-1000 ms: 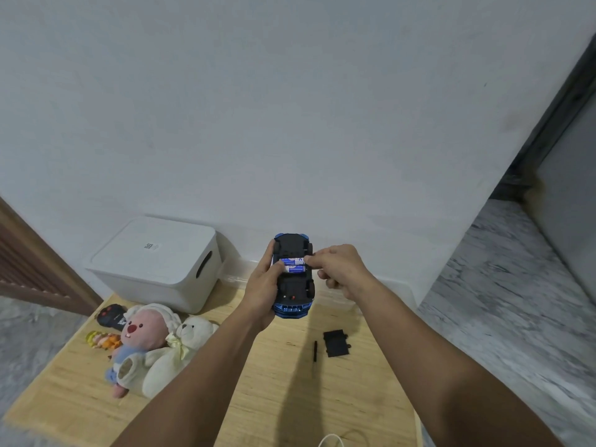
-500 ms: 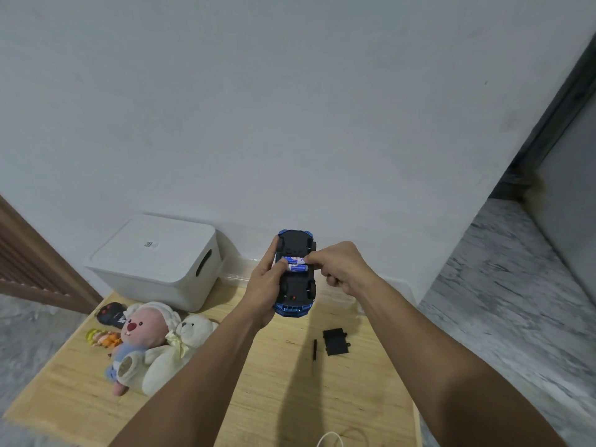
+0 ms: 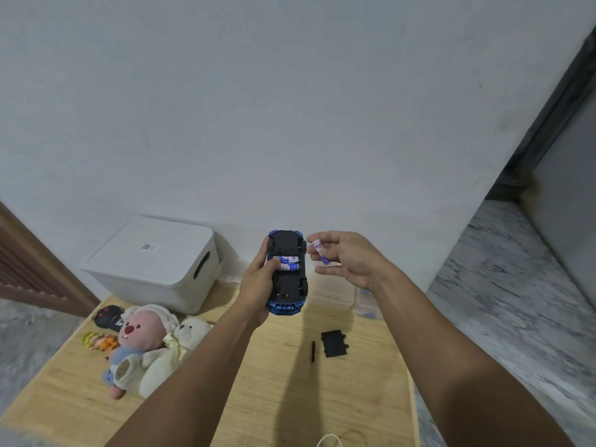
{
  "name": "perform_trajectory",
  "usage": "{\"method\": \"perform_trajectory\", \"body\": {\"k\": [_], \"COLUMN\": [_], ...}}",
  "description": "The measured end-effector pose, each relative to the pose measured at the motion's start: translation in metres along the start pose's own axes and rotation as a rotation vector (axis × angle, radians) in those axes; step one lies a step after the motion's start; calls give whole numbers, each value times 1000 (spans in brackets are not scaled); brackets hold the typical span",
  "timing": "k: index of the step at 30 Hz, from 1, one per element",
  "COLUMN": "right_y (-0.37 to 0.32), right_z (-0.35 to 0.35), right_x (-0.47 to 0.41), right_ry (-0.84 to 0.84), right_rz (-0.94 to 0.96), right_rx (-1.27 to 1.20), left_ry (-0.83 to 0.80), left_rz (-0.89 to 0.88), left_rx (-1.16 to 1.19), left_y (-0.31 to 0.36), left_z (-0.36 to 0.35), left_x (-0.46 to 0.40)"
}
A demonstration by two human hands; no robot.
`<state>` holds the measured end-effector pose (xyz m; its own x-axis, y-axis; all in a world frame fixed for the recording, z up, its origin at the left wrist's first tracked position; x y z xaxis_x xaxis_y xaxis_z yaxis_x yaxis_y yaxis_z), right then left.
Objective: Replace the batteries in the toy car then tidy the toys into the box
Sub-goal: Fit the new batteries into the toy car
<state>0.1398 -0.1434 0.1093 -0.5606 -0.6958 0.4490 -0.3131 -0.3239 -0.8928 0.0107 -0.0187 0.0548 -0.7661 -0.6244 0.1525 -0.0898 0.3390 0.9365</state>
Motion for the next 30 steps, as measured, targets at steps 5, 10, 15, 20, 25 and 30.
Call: {"method": "perform_trajectory", "body": {"k": [5,10,15,20,25,30], "right_y": [3,0,0,9,18,24], "right_z": [0,-7,-19,-31,-37,-36], "right_x": [0,0,6,3,3,2], "right_ry": [19,93,142,291,410,432], "right_rz": [104,161,267,351,429,400], "right_rx": [118,85,123,335,397,464], "left_ry": [70,62,-85,-62,-71,-105], "left_rz": [0,-11,58,77,41,-58], "left_rx": [10,0,86,105,119,156], "left_y": [1,3,8,11,14,13], "left_z": [-2,-2,-4,-6,-9,-7], "left_x": [2,4,6,7,7,8]}}
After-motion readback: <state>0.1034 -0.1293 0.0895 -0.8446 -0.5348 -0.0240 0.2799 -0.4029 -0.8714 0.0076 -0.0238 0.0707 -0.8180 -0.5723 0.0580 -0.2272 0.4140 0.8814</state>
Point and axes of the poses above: each hand's wrist, its own x-axis away from the middle knuckle, its own z-axis out of the back of the hand, y = z × x, the point moved 1 cm from there along -x, towards the middle knuckle, and after that the axes turned 7 degrees about -z, right-handed, at the moved point
